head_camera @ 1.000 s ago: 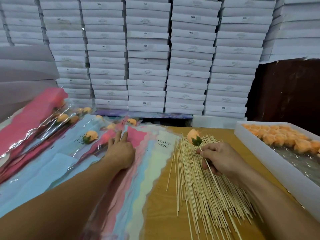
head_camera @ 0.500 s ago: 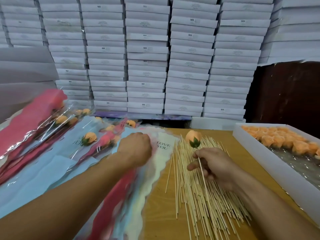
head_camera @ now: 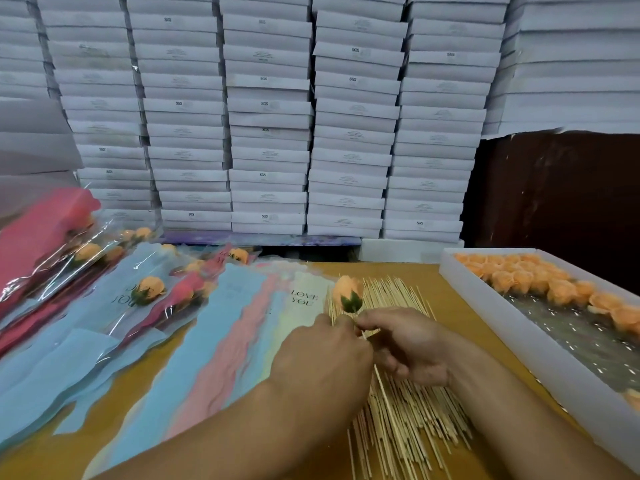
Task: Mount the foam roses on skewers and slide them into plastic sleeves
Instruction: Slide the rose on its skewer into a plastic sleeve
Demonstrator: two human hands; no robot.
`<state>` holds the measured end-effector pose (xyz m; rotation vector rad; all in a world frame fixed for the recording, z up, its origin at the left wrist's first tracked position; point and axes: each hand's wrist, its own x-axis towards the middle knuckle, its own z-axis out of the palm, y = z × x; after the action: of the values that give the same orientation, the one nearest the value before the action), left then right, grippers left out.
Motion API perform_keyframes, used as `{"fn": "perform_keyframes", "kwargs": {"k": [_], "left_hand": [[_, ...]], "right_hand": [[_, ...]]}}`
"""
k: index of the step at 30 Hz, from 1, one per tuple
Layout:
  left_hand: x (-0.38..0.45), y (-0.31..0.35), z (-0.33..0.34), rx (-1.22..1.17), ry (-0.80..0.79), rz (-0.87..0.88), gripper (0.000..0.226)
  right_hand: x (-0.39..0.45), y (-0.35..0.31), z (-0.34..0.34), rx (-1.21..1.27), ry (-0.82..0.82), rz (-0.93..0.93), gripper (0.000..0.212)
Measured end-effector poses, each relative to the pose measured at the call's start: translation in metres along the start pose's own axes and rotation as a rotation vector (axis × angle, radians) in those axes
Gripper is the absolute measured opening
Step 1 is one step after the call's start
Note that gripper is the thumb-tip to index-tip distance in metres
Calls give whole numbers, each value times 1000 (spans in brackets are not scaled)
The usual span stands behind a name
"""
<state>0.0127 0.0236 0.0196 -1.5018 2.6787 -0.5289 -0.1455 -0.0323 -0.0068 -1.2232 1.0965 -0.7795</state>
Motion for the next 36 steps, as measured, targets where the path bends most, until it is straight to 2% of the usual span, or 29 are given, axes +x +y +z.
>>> {"fn": "perform_keyframes", "kwargs": {"k": [3,5,7,10,13,15,17,19,21,25,29,32,36], "left_hand": [[-5,2,-3,-95,-72,40,35],[-7,-3,-6,-277,-71,49,30],[-4,-18,-12,-459,-67,3,46],[11,-53,-12,-647,-77,-248,62],[29,-82,13,-776,-187,-483,75],[40,-92,34,-1093,-292,-563,82],[48,-98,55,-1551,-338,-609,95],[52,-99,70,-1910,-312,-592,83],[52,-98,80,-2082,-272,-548,65],[52,-104,91,-2126,-235,-448,64],[50,-113,93,-2096,-144,-407,52],[46,-114,91,-2026,-42,-425,50],[44,-113,91,-1837,97,-400,32]], "right_hand": [[-4,-2,1,-55,-27,3,28],[-6,-4,0,-76,-17,1,34],[-9,-7,-2,-89,-10,4,34],[-11,-13,-6,27,-55,-7,21],[-12,-15,-8,223,-136,-37,19],[-12,-14,-8,261,-166,-58,16],[-11,-12,-7,238,-193,-87,15],[-11,-9,-7,192,-208,-115,15],[-10,-7,-5,150,-227,-125,16],[-10,-6,3,56,-288,-98,14],[-11,-6,5,19,-300,-71,15],[-11,-7,5,-10,-279,-73,17],[-11,-7,6,-5,-313,-83,15]]}}
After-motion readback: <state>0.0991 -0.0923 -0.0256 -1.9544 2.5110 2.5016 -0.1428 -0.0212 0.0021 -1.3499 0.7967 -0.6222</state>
